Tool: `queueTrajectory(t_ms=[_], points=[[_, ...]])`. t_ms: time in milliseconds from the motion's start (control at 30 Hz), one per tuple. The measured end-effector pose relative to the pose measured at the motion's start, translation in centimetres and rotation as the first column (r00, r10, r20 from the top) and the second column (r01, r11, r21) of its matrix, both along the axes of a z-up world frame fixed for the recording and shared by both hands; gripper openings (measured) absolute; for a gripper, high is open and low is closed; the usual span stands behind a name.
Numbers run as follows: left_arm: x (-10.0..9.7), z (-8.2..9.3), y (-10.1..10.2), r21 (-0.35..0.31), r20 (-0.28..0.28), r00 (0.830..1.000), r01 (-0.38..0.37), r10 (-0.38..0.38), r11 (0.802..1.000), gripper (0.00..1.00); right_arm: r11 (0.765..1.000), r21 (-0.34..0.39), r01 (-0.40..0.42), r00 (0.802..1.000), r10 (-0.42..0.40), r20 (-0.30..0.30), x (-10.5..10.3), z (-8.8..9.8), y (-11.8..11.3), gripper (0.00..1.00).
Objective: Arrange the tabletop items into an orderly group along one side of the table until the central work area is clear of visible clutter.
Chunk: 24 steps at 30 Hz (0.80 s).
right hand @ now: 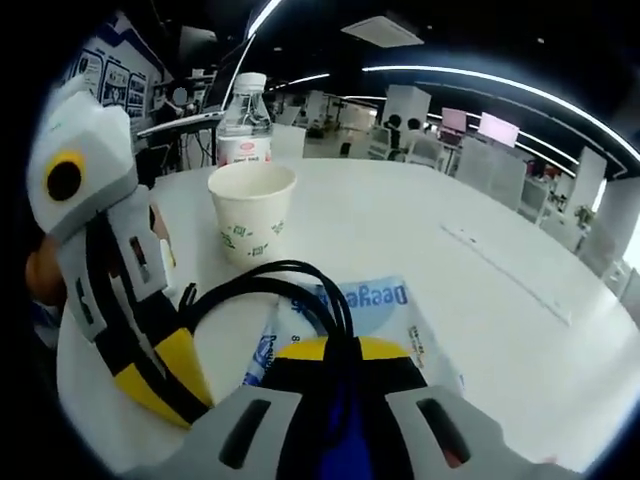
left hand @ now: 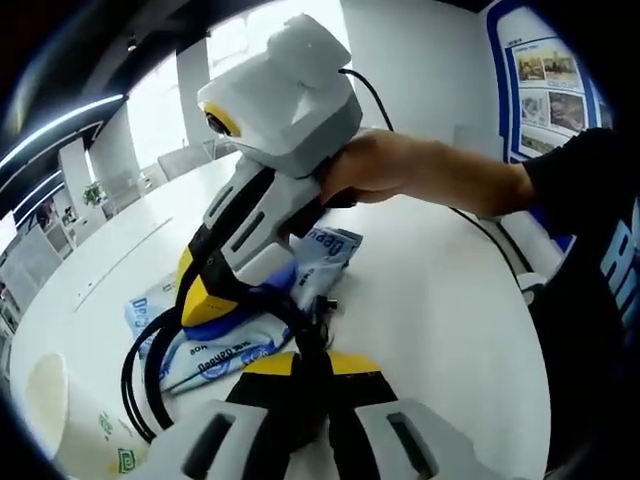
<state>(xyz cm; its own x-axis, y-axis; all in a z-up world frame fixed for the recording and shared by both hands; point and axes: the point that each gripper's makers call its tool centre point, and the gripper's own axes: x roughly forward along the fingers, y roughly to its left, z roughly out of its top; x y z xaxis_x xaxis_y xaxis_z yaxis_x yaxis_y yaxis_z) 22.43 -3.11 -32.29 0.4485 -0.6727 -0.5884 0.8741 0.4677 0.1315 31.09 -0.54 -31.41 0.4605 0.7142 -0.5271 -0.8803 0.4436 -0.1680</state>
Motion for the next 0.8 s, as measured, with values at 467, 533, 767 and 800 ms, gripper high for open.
queueTrajectory(t_ms=[467, 533, 767, 800], points=[[-0.5, 1.5, -0.5, -0.017, 0.032, 0.999, 0.01, -0.009, 1.0, 0.06, 0.999, 0.036, 0.0, 0.999, -0.001, 0.037, -0.7, 2.4, -0.4, 0.02], [-0.7, 1.8, -0.6, -0.018, 0.036, 0.999, 0.015, -0.015, 1.0, 0.06, 0.999, 0.041, -0.002, 0.999, 0.001, 0.038, -0.8, 2.7, -0.5, 0.02], [-0.9, 3.0, -0.9, -0.013, 0.061, 0.998, 0.024, -0.023, 1.0, 0.07, 0.999, 0.052, -0.003, 0.998, -0.001, 0.065, -0.8, 4.2, -1.0, 0.02], [-0.9, 3.2, -1.0, -0.011, 0.065, 0.998, 0.026, -0.025, 1.0, 0.07, 0.998, 0.055, -0.002, 0.998, -0.001, 0.067, -0.8, 4.4, -1.0, 0.02]])
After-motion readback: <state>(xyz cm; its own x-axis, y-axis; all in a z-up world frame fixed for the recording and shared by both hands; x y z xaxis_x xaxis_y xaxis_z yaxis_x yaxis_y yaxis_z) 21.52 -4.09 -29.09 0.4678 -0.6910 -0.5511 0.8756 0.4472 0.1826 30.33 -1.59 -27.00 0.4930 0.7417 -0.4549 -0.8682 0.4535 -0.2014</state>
